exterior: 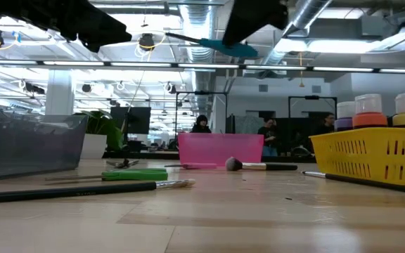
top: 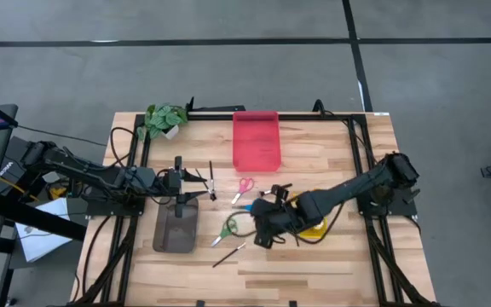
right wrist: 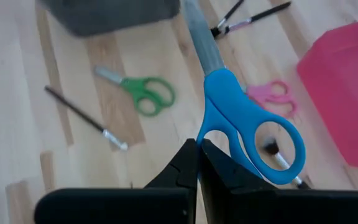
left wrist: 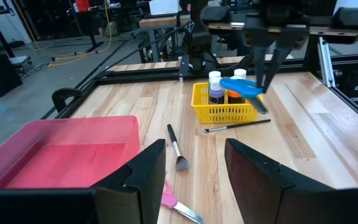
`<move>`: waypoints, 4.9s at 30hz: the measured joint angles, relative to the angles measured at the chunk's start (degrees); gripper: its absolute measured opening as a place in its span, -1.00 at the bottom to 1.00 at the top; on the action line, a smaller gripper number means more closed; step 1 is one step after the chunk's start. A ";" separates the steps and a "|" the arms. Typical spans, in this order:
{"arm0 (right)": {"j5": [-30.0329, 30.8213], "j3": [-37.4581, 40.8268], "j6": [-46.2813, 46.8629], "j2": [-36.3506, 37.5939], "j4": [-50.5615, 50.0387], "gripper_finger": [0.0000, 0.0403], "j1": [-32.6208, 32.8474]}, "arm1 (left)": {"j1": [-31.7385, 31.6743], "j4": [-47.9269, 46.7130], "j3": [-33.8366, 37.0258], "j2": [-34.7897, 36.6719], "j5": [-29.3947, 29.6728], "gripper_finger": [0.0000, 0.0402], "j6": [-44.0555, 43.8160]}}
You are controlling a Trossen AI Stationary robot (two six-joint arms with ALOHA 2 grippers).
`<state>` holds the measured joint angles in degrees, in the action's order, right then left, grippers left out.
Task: Pick & Place Paint Supplies
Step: Put the blue scissors into the pink bin, then put the pink scissors into the pink bin
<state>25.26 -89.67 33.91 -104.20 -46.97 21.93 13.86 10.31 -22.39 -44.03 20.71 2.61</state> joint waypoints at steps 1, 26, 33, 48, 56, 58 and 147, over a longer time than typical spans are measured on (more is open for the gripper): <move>0.00 0.00 -0.09 0.00 0.46 -1.00 -0.65 | 0.01 0.00 0.00 0.00 0.00 -0.21 0.00; 5.80 0.00 3.09 0.00 -8.26 -1.00 -13.59 | -0.01 0.00 0.00 0.02 0.00 -0.21 0.09; 6.01 0.00 -3.80 0.00 -8.98 -1.00 -21.22 | 0.00 0.00 0.00 0.00 0.00 -0.21 -0.32; -10.67 0.33 -15.97 0.00 4.90 -1.00 -39.19 | -0.01 0.02 0.00 0.01 0.00 -0.21 -2.93; -14.93 6.73 -9.44 0.00 16.16 -1.00 -40.38 | -0.01 0.04 0.00 0.00 0.00 -0.21 -3.07; -14.93 9.28 -7.67 -0.04 20.14 -1.00 -40.56 | 0.00 0.04 0.00 0.00 0.00 -0.21 -3.08; -10.79 19.30 -9.67 -0.09 34.17 -0.57 -34.33 | -0.01 0.06 0.00 0.00 0.07 -0.21 -2.91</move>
<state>14.46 -70.37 24.24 -104.29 -12.80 -12.40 13.85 10.37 -22.39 -44.03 20.78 -0.30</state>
